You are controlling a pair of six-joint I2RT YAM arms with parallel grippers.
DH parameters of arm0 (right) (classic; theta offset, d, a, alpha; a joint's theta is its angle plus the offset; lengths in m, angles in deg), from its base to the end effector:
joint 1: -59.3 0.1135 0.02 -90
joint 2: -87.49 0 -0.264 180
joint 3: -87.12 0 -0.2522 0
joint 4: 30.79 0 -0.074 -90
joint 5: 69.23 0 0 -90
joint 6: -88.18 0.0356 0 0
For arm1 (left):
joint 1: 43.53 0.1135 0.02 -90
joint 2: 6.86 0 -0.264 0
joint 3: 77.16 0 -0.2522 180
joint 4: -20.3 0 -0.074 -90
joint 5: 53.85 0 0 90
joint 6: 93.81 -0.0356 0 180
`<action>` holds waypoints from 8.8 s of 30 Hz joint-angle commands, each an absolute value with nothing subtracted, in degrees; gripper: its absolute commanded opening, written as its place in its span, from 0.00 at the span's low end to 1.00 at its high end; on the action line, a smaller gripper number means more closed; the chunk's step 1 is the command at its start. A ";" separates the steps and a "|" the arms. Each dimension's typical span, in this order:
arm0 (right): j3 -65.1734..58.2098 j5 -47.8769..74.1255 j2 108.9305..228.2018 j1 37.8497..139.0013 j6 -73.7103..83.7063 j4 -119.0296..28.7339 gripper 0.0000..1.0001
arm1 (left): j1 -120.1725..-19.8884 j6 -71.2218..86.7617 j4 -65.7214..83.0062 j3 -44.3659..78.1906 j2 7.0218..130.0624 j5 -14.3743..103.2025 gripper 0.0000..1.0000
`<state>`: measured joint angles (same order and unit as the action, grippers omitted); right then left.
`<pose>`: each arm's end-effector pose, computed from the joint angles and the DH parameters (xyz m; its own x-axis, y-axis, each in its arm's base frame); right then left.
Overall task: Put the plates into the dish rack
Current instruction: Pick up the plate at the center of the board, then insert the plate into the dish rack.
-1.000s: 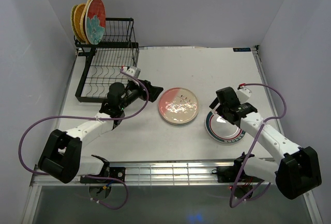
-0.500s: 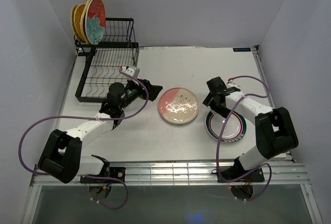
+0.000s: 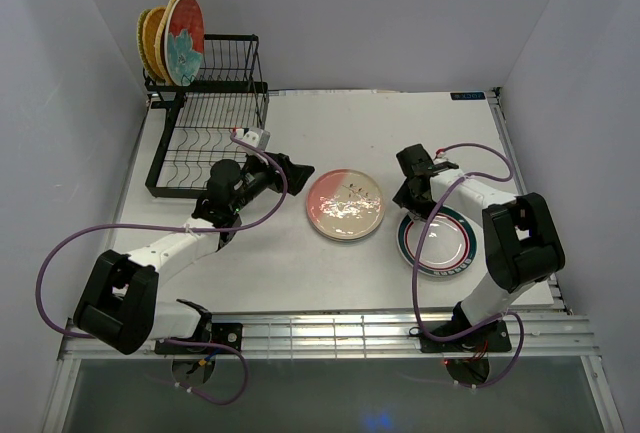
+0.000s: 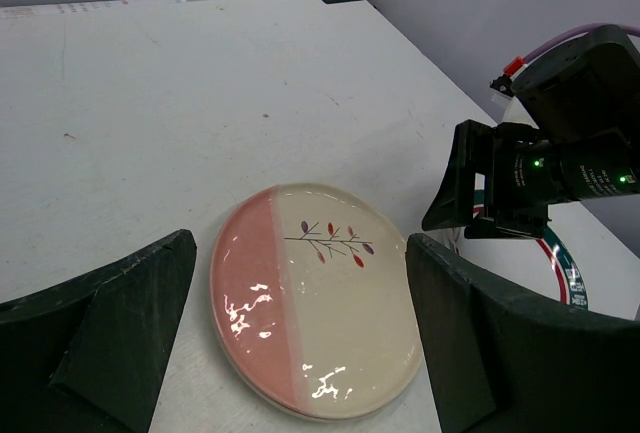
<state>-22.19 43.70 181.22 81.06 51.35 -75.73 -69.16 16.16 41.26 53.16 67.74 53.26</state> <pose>0.2924 0.1018 0.1792 -0.6808 0.5220 -0.5138 0.5658 0.8203 0.0836 0.2537 -0.1333 0.2543 -0.2901 -0.2229 -0.9307 0.6160 0.7008 -0.3598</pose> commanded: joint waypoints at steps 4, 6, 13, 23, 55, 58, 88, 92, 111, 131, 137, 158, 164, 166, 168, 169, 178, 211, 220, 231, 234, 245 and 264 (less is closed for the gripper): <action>-21.46 44.50 181.09 80.74 51.62 -75.58 0.53 | -69.37 15.79 42.05 53.75 66.61 52.68 0.96; -21.28 44.23 181.35 80.74 51.45 -75.58 0.44 | -69.37 15.79 42.05 53.66 66.61 52.68 0.96; -20.67 43.35 181.70 80.74 50.57 -75.23 0.34 | -69.37 15.70 42.05 53.75 66.61 52.59 0.96; -19.00 42.91 182.93 80.66 49.86 -74.44 0.08 | -69.37 15.61 42.05 53.84 66.44 52.59 0.96; -5.59 42.56 185.70 81.36 30.63 -67.15 0.28 | -69.37 15.44 41.96 53.40 67.84 52.76 0.96; -14.13 42.56 178.49 83.37 24.83 -61.79 0.32 | -69.37 15.44 41.96 53.40 67.75 52.76 0.96; -29.38 58.10 170.71 100.69 9.25 -70.91 0.91 | -69.37 15.17 41.34 53.57 65.91 51.62 0.97; -28.40 59.79 173.88 101.40 9.96 -72.41 0.85 | -69.37 15.17 41.17 53.49 65.47 51.45 0.97; -25.24 67.61 185.39 104.56 11.45 -74.44 0.52 | -69.37 15.35 40.82 53.31 66.17 51.36 0.98; -27.61 78.59 177.93 113.52 9.79 -69.52 0.08 | -69.37 17.28 39.50 52.00 67.31 53.47 0.98; -28.75 82.90 175.91 118.27 7.77 -66.62 0.08 | -68.14 21.58 33.53 48.39 69.33 56.19 0.98; -40.70 88.97 166.93 136.99 -20.97 -30.68 0.08 | -65.15 35.56 24.38 38.72 84.18 76.31 0.98; -39.83 87.04 170.63 138.84 -23.96 -29.26 0.08 | -65.33 36.27 24.38 37.66 86.48 78.69 0.98; -39.74 87.03 171.68 139.71 -25.10 -27.60 0.08 | -65.68 36.27 24.29 38.01 86.04 78.95 0.98; -39.92 87.30 172.56 140.77 -27.65 -24.71 0.08 | -66.03 36.27 24.38 37.93 85.95 79.31 0.98; -40.09 87.73 172.74 141.21 -28.61 -23.47 0.08 | -66.38 36.36 24.38 37.93 86.21 79.31 0.98; -40.97 85.98 174.06 145.60 -35.56 -15.99 0.08 | -66.91 37.06 24.91 37.75 88.32 79.66 0.98; -38.60 88.26 182.06 147.45 -42.24 -11.33 0.08 | -68.84 33.11 26.05 38.63 87.97 78.60 0.13; -38.16 89.14 183.55 147.37 -43.13 -10.63 0.16 | -68.84 32.05 26.67 38.90 87.62 78.43 0.00; -38.86 89.23 182.76 147.45 -43.48 -9.49 0.69 | -68.84 30.65 27.90 40.83 83.58 74.74 0.00; -39.30 89.23 182.06 147.45 -43.48 -8.96 0.86 | -68.84 30.38 27.90 41.09 82.61 73.42 0.00; -43.16 80.01 168.80 148.42 -34.78 -13.70 0.98 | -68.76 28.18 27.81 42.59 78.48 64.99 0.00; -54.95 76.19 133.90 135.16 -12.38 -14.67 0.98 | -68.58 21.95 27.90 44.26 70.76 51.10 0.00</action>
<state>-54.69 72.14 135.25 137.78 -19.53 -15.91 -68.68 23.76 25.13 44.59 76.33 54.44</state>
